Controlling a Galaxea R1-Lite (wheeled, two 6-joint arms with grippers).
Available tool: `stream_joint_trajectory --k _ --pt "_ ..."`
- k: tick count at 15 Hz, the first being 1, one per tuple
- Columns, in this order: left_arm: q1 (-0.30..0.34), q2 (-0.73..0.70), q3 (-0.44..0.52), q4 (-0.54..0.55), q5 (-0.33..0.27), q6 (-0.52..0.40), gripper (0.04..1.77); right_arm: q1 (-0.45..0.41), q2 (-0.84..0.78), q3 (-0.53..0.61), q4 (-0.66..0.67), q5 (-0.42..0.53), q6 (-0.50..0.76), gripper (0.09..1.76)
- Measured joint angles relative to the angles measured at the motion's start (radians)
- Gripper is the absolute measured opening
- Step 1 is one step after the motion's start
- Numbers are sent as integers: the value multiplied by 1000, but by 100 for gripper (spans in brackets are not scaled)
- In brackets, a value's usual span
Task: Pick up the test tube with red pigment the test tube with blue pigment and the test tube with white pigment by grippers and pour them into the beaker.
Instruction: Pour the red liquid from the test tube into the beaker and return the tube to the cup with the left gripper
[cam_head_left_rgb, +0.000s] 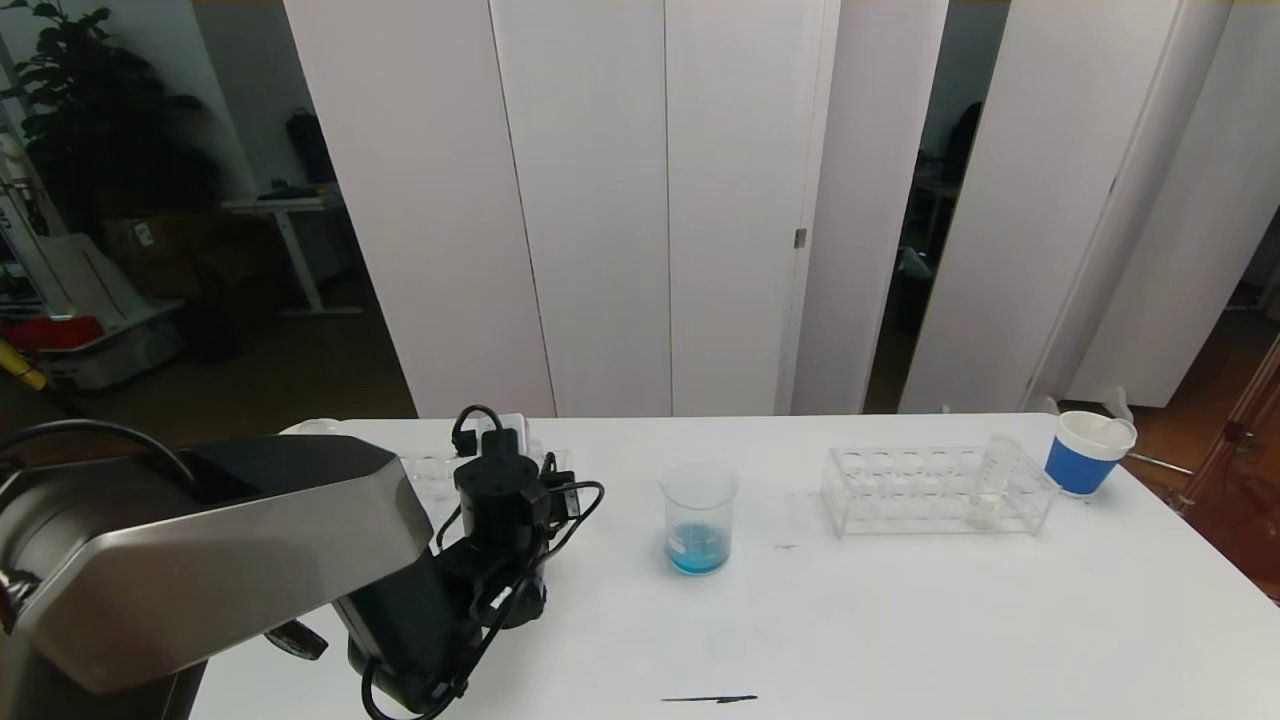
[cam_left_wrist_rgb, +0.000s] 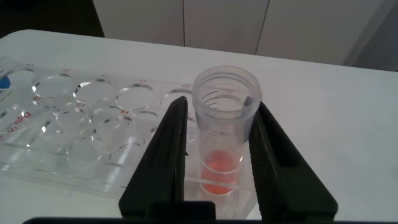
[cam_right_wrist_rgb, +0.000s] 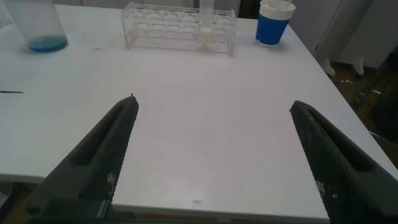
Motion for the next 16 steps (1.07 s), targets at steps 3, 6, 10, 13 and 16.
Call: stream_joint_trajectory --k 3,6,10,13,16 --pt "2 4 -2 0 0 0 72 1 0 0 0 0 0 175" --pt "3 8 -3 1 -1 2 72 2 0 0 0 0 0 175" --pt "3 -6 -2 4 -4 43 72 1 0 0 0 0 0 175" --pt "3 -46 0 3 -8 71 69 1 0 0 0 0 0 175" --pt "7 -103 2 9 -32 89 65 1 0 0 0 0 0 175"
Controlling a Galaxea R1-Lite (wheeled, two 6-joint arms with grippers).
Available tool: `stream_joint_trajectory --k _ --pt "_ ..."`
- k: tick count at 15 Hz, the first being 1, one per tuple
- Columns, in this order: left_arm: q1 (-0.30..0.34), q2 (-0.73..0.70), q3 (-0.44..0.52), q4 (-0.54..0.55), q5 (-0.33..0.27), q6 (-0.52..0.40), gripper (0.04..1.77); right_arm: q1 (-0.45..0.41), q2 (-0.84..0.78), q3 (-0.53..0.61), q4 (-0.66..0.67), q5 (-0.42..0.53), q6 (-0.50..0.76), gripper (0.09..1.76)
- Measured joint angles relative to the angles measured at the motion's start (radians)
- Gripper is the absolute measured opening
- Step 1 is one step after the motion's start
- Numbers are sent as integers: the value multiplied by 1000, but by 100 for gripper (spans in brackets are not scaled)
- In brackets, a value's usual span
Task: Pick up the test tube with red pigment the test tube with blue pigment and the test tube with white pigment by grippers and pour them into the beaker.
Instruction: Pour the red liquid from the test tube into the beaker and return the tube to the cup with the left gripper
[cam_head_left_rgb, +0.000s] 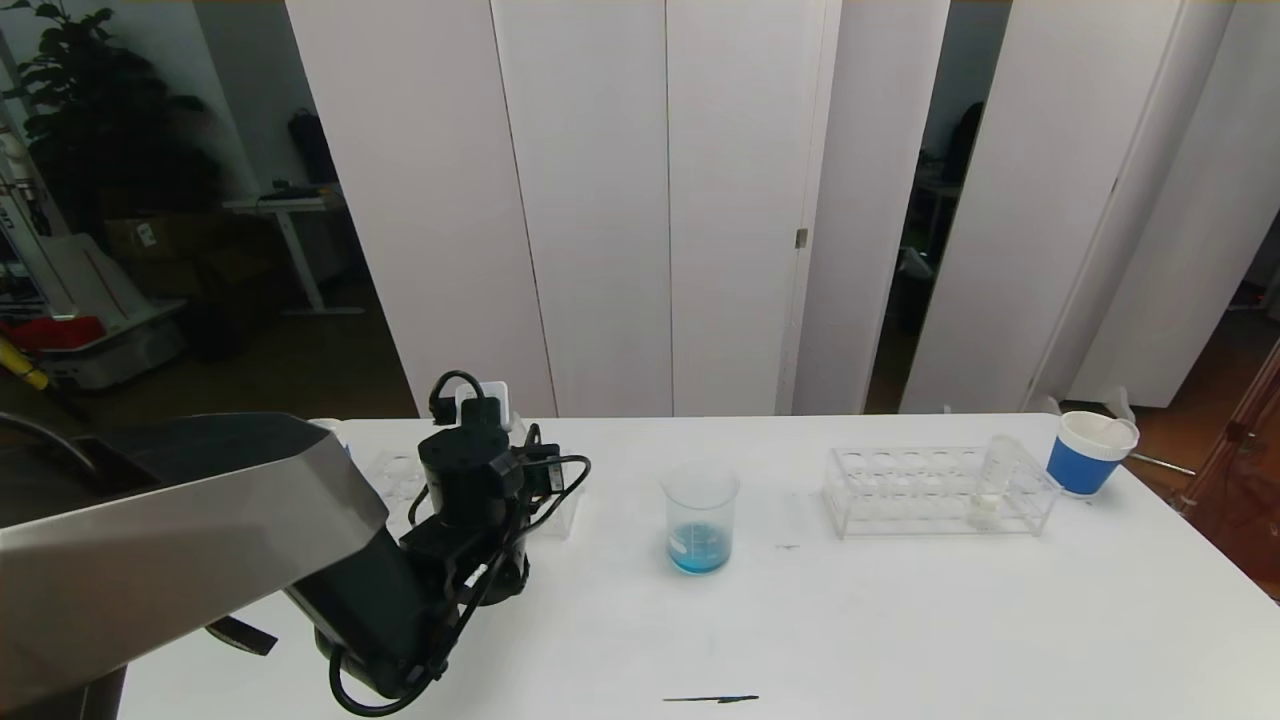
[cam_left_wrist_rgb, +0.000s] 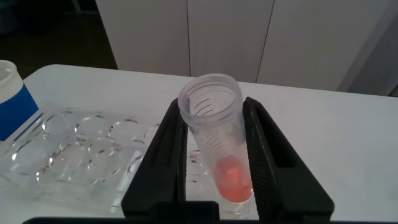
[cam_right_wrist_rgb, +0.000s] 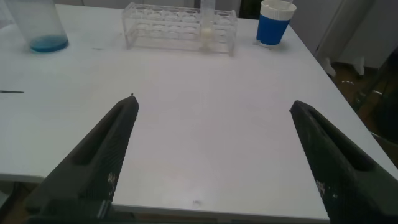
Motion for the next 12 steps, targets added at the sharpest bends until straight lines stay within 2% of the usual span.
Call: stream_joint_trajectory --k 5,9,10,12 --pt "-2 -107 -8 11 -61 88 60 0 0 0 0 0 0 175" --pt "-6 -206 -27 84 -128 131 60 0 0 0 0 0 0 175" --pt "-7 -234 -35 111 -166 143 60 0 0 0 0 0 0 175" --pt "-11 -290 -51 160 -319 151 60 0 0 0 0 0 0 175"
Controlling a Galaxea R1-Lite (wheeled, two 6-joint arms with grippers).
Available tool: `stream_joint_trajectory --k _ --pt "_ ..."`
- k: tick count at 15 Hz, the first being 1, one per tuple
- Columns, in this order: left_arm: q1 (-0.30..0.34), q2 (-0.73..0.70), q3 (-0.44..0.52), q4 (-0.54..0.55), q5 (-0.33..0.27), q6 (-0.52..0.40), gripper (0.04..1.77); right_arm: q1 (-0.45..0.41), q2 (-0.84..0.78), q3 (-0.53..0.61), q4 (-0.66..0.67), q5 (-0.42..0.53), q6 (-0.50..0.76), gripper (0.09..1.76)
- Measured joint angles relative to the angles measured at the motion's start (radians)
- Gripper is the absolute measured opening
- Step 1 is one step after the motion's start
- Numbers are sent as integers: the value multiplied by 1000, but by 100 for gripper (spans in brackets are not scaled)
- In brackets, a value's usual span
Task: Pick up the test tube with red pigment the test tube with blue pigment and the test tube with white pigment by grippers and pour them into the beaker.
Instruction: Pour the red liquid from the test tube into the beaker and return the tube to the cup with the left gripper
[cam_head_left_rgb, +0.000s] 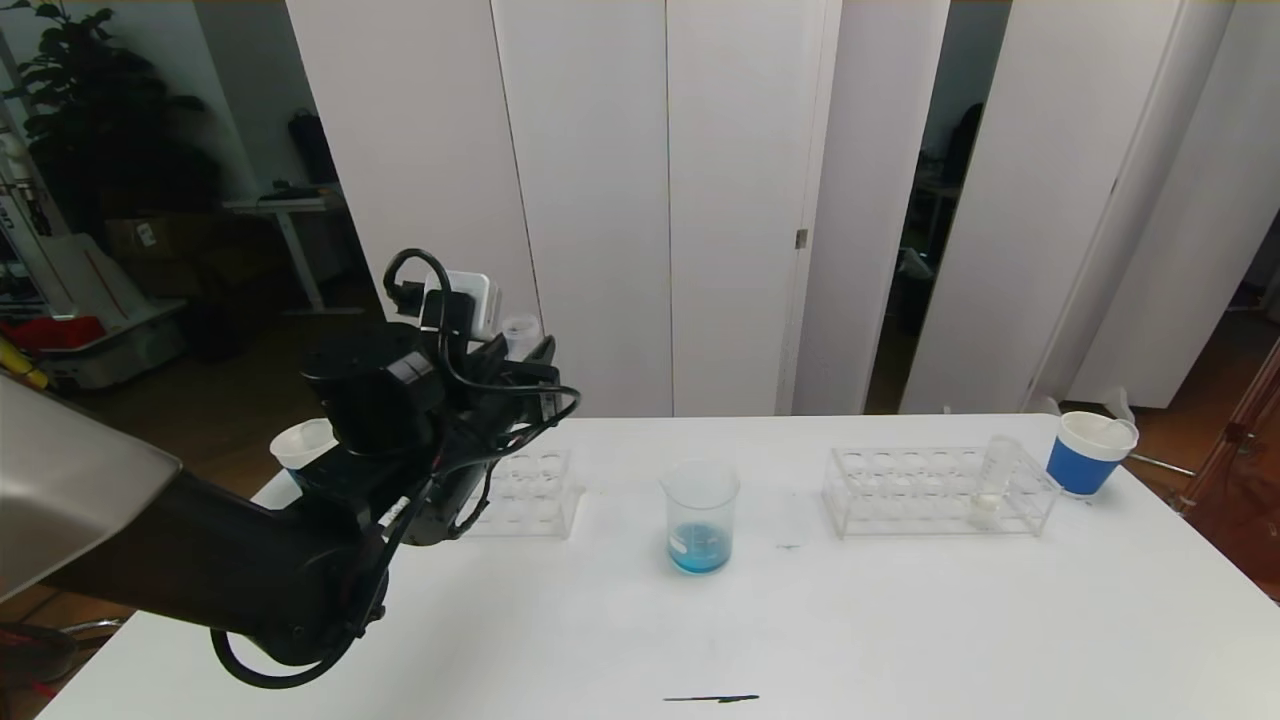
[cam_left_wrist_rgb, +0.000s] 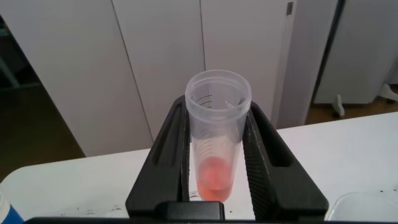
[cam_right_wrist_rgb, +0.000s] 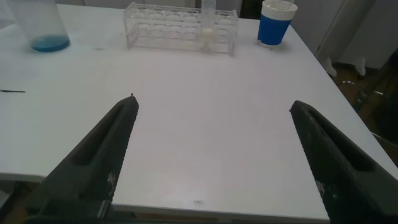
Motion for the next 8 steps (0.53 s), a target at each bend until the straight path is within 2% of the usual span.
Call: stream_joint_trajectory --k 2,5,7,8 --pt "-8 -40 -12 44 -166 7 60 0 0 0 0 0 0 175" --pt "-15 -58 -33 93 -383 46 60 0 0 0 0 0 0 175" --pt "-16 -41 -54 96 -499 57 60 0 0 0 0 0 0 175" --pt "-17 -23 -71 95 -531 71 60 0 0 0 0 0 0 175"
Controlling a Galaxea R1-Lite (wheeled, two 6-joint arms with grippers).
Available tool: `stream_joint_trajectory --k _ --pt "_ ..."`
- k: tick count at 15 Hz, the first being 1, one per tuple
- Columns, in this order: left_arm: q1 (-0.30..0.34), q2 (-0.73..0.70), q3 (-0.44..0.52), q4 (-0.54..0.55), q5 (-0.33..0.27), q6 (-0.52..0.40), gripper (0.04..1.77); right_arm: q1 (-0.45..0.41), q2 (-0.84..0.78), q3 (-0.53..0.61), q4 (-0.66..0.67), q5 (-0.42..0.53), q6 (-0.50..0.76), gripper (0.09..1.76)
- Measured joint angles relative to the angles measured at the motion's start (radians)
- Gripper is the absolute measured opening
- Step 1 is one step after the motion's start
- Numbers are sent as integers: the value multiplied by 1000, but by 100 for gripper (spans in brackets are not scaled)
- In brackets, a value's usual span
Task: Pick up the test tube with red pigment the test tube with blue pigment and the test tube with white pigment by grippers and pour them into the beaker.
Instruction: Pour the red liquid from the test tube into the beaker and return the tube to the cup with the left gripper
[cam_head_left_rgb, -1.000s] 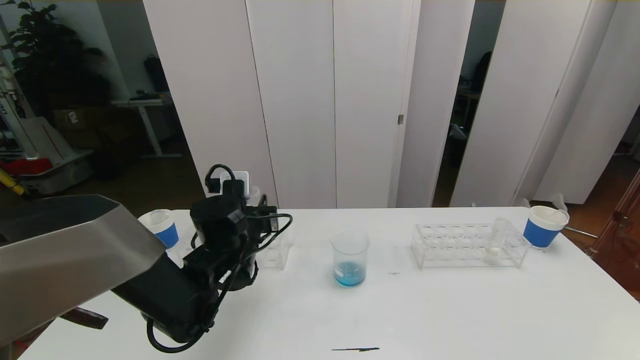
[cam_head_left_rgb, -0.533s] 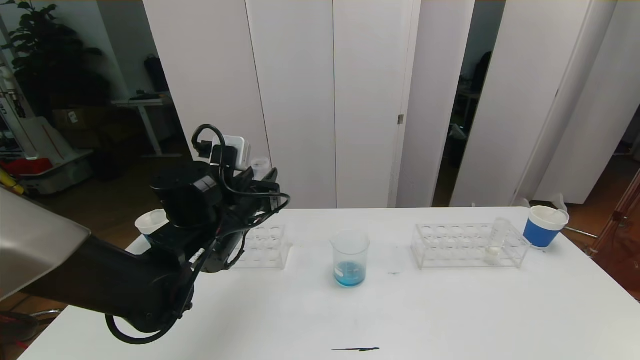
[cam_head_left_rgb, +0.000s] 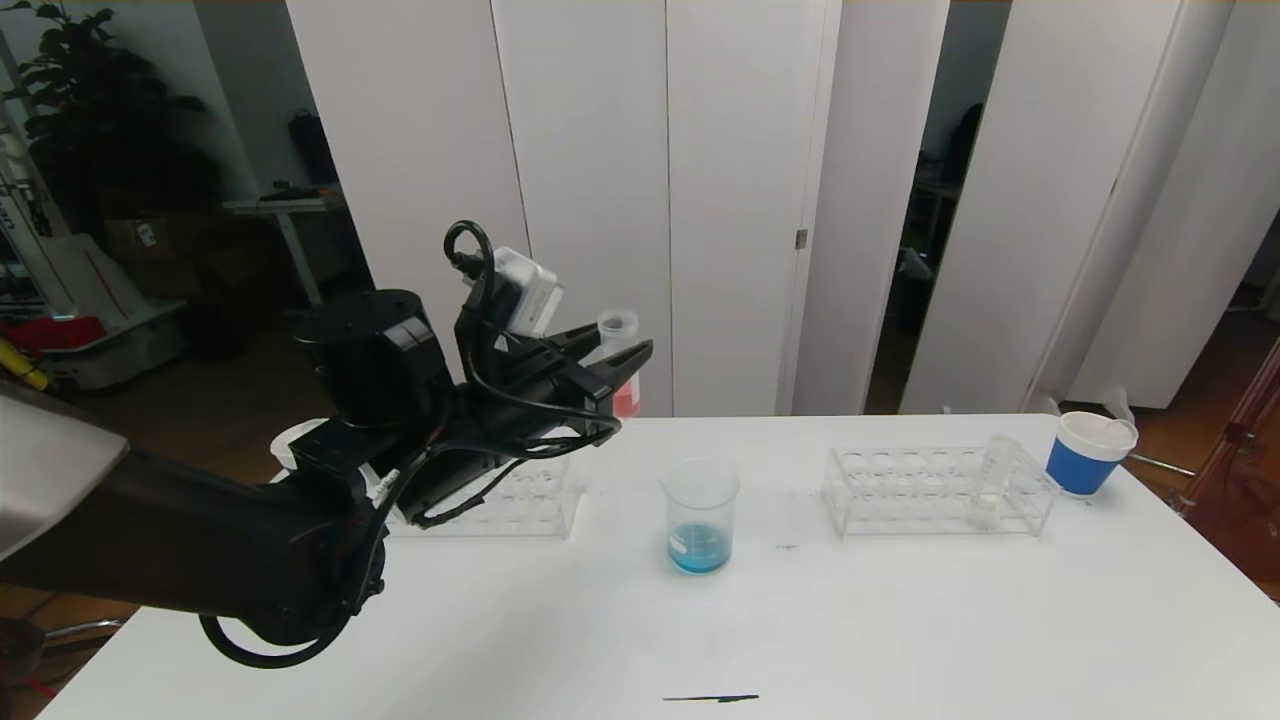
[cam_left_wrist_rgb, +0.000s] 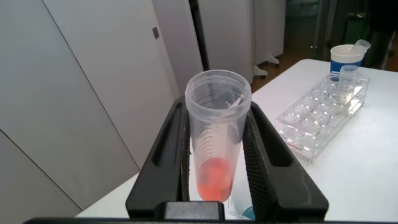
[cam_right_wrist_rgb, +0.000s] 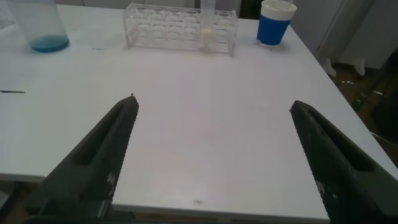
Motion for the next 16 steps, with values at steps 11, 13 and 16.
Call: stream_joint_trajectory --k 11,13,16 --pt "-6 297 -187 -159 -188 472 60 0 0 0 0 0 0 175" --pt "14 329 -187 -222 -230 588 60 0 0 0 0 0 0 175" --pt "49 360 -169 -273 -278 752 60 0 0 0 0 0 0 175"
